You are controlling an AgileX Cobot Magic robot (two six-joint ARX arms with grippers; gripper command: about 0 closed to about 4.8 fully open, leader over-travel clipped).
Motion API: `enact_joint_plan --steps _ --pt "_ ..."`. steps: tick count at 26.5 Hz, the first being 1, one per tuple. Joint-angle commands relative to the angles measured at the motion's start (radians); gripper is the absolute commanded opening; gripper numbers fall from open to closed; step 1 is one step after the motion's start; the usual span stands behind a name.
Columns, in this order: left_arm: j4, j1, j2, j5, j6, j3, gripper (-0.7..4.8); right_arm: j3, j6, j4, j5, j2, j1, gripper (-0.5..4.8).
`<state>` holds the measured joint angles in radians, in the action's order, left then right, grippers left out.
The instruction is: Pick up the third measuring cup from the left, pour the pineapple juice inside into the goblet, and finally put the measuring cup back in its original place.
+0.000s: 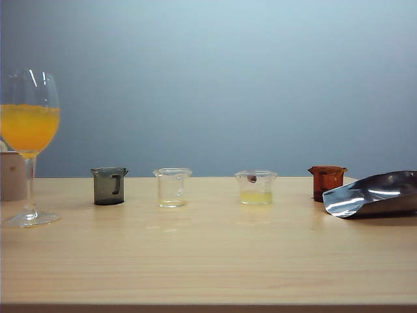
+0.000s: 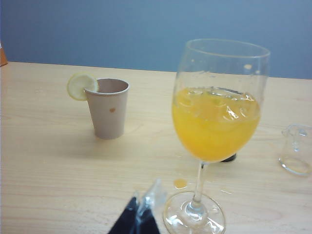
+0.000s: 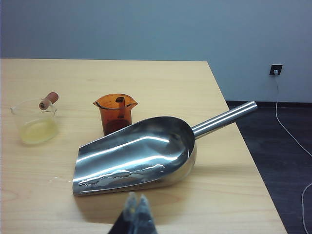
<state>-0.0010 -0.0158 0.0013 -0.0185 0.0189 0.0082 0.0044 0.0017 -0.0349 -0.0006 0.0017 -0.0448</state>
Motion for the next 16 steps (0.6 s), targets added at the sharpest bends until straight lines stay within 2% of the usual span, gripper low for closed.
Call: enact_joint_plan --steps 1,10,14,16 --pt "0.009 0.000 0.000 -0.004 0.019 0.003 -0.05 -0.003 0.001 0.004 0.003 0.000 0.000 -0.01" --pt "0.006 0.001 0.000 -0.004 0.026 0.011 -0.05 0.012 0.001 0.010 0.006 0.000 0.000 -0.01" --pt "-0.016 0.001 0.005 0.034 0.096 0.113 -0.05 0.132 0.013 -0.053 0.007 0.000 0.000 -0.02" --pt "-0.066 0.001 0.038 0.034 0.068 0.195 -0.05 0.204 0.032 -0.121 0.047 0.002 0.000 -0.02"
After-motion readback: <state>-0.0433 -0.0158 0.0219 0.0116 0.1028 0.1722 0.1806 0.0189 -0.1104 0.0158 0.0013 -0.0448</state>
